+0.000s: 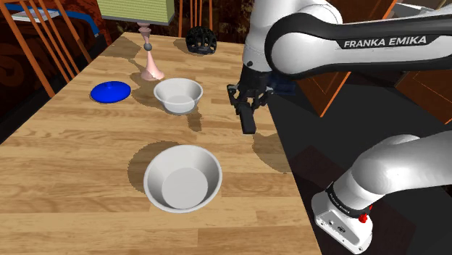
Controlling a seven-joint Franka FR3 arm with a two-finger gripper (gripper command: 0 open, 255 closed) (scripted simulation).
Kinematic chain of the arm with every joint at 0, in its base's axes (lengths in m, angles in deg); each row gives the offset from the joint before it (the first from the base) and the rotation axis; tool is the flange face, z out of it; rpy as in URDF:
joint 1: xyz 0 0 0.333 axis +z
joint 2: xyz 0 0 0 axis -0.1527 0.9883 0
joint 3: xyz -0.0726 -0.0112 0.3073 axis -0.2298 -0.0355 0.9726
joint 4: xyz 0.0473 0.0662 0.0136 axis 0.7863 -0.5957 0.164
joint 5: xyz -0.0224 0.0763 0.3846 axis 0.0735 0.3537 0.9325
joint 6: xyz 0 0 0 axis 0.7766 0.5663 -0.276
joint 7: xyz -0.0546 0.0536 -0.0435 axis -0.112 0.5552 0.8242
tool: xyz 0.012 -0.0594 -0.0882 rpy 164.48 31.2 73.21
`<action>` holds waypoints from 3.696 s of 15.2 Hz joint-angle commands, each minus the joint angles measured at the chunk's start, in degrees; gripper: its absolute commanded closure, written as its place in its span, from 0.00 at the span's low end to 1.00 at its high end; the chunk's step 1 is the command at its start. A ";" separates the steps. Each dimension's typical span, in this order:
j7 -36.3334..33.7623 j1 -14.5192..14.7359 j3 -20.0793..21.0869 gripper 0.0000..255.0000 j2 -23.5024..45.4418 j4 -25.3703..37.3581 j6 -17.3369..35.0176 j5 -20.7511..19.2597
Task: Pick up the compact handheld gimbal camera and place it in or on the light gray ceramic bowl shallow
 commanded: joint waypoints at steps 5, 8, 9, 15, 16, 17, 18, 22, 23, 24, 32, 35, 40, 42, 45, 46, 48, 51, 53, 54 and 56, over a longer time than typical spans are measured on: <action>-4.09 -6.46 5.16 1.00 15.94 12.66 2.32 -7.94; -7.32 -8.48 7.57 1.00 24.45 19.76 2.05 -13.68; -8.54 -8.80 8.22 1.00 27.43 22.31 1.70 -15.86; -14.88 -5.51 8.70 1.00 45.73 40.00 -3.36 -29.16; -15.47 -4.21 8.23 1.00 48.66 43.43 -4.62 -31.05; -15.90 -2.81 7.72 1.00 51.58 47.05 -5.98 -32.83; -16.16 -1.29 7.13 1.00 54.49 50.87 -7.45 -34.50; -15.41 6.35 4.00 1.00 66.67 69.39 -14.59 -40.19; -14.69 8.80 3.06 1.00 70.21 75.51 -16.95 -41.52; -13.60 11.77 1.91 1.00 74.28 82.96 -19.81 -42.86; -13.55 12.65 0.79 1.00 77.88 83.83 -17.03 -43.84; -14.23 11.56 0.93 1.00 77.42 80.37 -14.40 -43.82; -15.13 10.33 0.96 1.00 77.23 76.12 -10.78 -44.01; -15.13 10.33 0.96 1.00 77.22 76.11 -10.78 -44.01; -15.13 10.33 0.95 1.00 77.23 76.12 -10.78 -44.01; -15.13 10.33 0.95 1.00 77.23 76.12 -10.78 -44.01; -15.13 10.33 0.95 0.00 77.23 76.11 -10.78 -44.01; -15.13 10.33 0.96 0.00 77.22 76.11 -10.78 -44.01; -15.13 10.33 0.96 0.00 77.22 76.11 -10.78 -44.01; -14.79 10.83 1.04 0.00 77.03 77.85 -12.53 -43.84; -14.03 12.18 1.05 0.00 77.04 82.11 -16.34 -43.66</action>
